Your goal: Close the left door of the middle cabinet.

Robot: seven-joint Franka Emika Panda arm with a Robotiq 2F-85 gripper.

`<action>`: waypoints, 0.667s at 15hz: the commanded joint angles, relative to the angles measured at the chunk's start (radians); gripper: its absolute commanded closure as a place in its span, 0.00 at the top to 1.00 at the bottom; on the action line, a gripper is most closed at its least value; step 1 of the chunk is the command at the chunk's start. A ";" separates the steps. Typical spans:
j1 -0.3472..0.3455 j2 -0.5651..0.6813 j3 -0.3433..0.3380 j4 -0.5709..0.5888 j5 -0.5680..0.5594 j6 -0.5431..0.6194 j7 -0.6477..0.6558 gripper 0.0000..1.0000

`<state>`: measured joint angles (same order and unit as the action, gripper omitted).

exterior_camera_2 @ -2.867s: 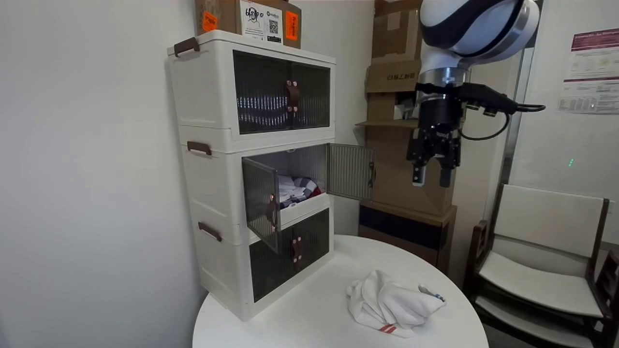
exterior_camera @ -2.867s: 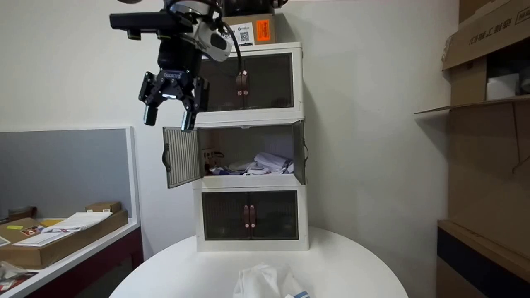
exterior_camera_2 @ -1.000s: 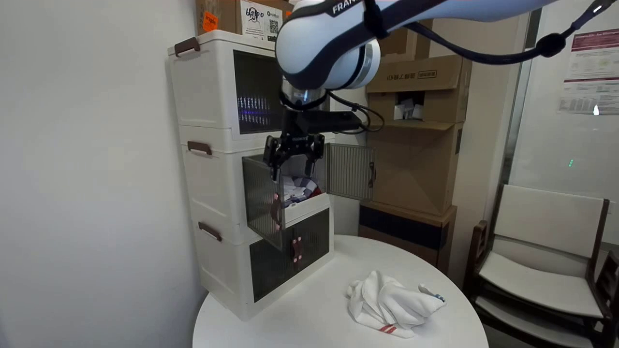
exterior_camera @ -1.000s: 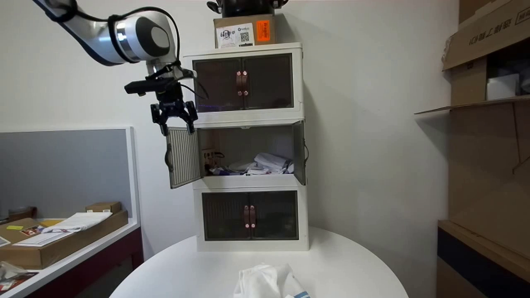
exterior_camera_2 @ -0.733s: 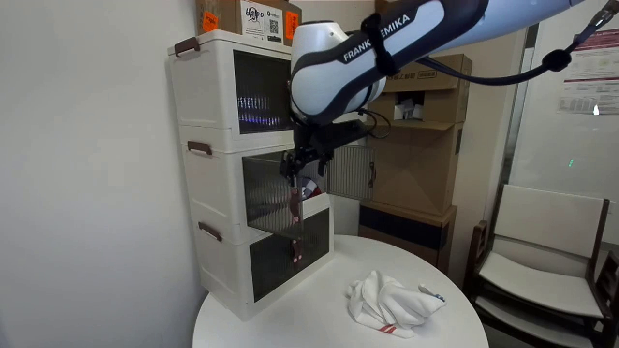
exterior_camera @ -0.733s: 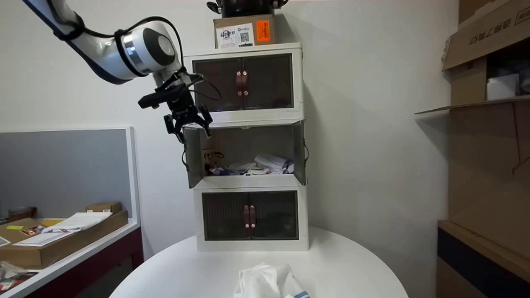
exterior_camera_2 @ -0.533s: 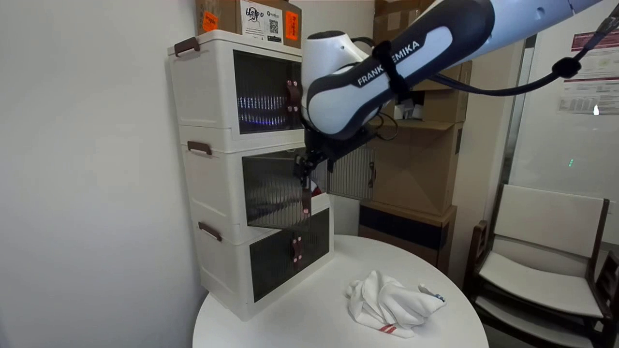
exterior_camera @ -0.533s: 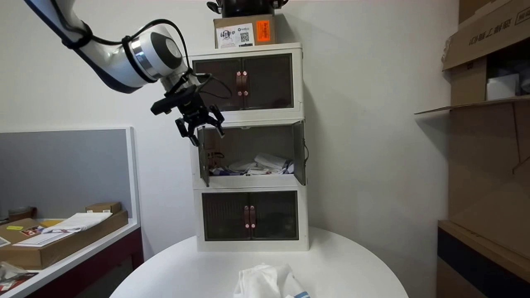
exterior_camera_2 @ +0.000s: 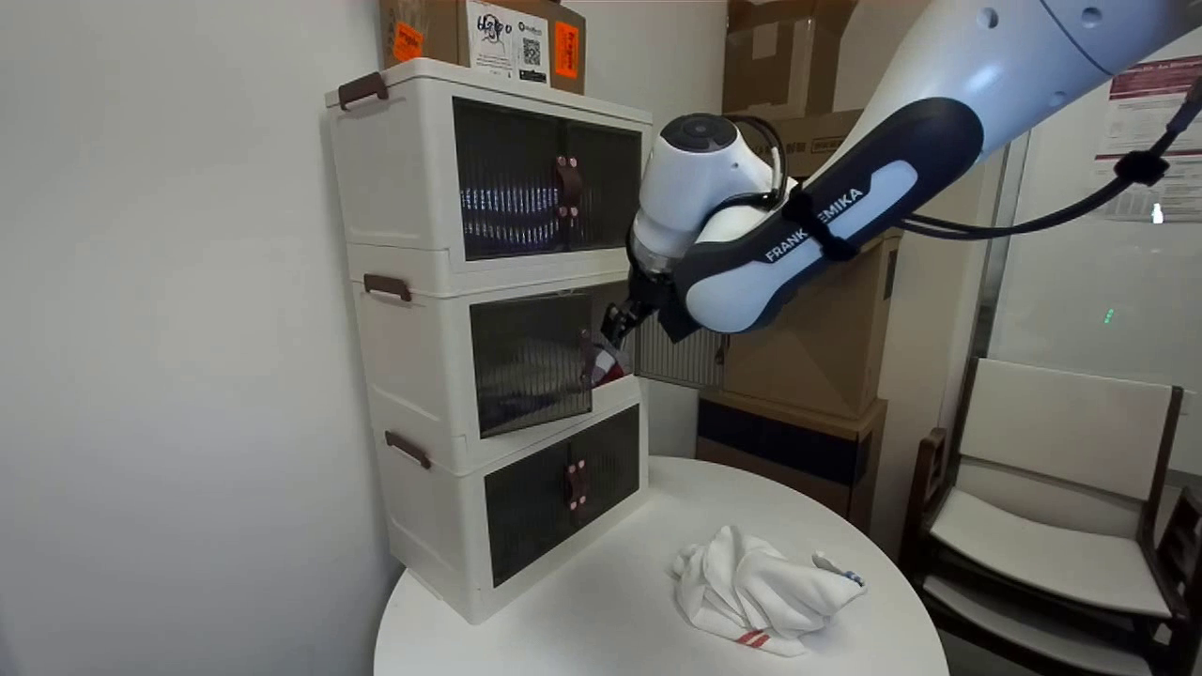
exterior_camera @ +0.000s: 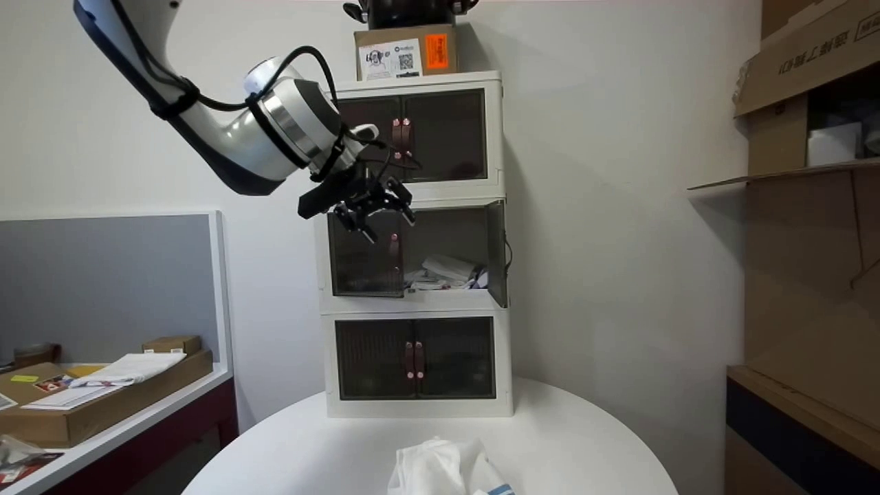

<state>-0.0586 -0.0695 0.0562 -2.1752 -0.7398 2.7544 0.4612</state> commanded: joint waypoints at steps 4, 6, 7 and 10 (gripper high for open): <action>0.075 0.070 0.010 0.010 0.413 -0.010 -0.051 1.00; 0.095 0.084 0.019 0.036 0.579 -0.033 -0.137 1.00; 0.102 0.092 0.021 0.049 0.632 -0.042 -0.161 1.00; 0.110 0.115 0.017 0.099 0.721 -0.078 -0.232 1.00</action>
<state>0.0444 0.0151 0.0783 -2.1454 -0.1068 2.7287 0.3060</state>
